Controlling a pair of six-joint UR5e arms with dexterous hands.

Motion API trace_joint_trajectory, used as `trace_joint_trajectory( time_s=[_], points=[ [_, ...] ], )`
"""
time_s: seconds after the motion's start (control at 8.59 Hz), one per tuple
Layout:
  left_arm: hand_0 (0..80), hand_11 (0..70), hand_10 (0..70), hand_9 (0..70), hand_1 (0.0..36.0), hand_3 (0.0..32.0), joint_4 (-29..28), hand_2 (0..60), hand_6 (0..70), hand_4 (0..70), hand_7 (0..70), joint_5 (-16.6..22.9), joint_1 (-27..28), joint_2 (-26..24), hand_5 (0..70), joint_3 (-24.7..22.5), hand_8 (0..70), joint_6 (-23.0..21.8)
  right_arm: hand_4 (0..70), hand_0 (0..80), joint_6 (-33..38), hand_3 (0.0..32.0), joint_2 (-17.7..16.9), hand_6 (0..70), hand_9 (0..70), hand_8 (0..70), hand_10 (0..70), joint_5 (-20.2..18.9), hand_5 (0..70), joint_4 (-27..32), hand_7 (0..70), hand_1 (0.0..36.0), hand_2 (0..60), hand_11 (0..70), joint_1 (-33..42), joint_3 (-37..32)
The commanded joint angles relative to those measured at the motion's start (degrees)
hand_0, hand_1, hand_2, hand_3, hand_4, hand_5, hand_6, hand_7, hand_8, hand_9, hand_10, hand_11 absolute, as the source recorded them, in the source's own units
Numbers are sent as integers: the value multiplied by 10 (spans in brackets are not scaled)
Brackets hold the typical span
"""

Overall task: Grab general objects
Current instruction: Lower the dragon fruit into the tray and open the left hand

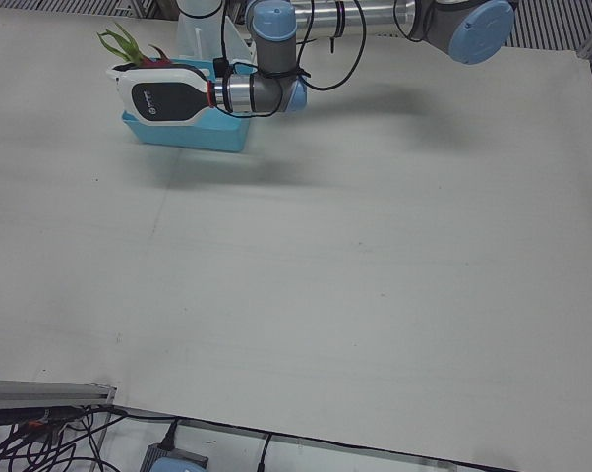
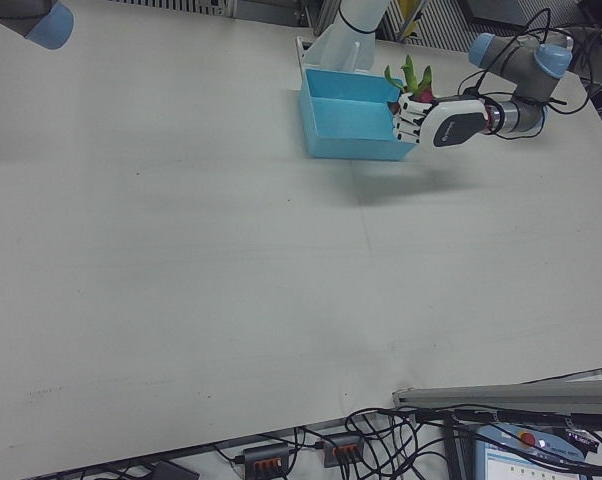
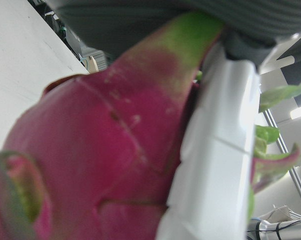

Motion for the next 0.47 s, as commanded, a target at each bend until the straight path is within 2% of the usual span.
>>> trace_joint_trajectory(
  time_s=[0.0, 0.12, 0.23, 0.35],
  points=[
    [800, 700, 700, 700, 360, 0, -58, 600, 700, 265, 700, 43, 20, 8, 700, 1, 700, 5, 0, 0, 1, 0, 0, 0, 0, 0, 0, 0, 0, 1, 0, 0, 0, 0, -1, 0],
    [800, 591, 401, 700, 360, 0, -71, 600, 606, 228, 700, 56, 28, 9, 700, -2, 612, 5, 0, 0, 0, 0, 0, 0, 0, 0, 0, 0, 0, 0, 0, 0, 0, 0, -1, 0],
    [800, 404, 252, 421, 360, 0, -77, 600, 403, 182, 648, 57, 37, 9, 700, -4, 389, 5, 0, 0, 0, 0, 0, 0, 0, 0, 0, 0, 0, 0, 0, 0, 0, 0, -1, 0],
    [800, 351, 210, 292, 360, 0, -85, 600, 276, 109, 428, 64, 39, 14, 700, -5, 285, 5, 0, 0, 0, 0, 0, 0, 0, 0, 0, 0, 0, 0, 0, 0, 0, 0, -1, 0]
  ],
)
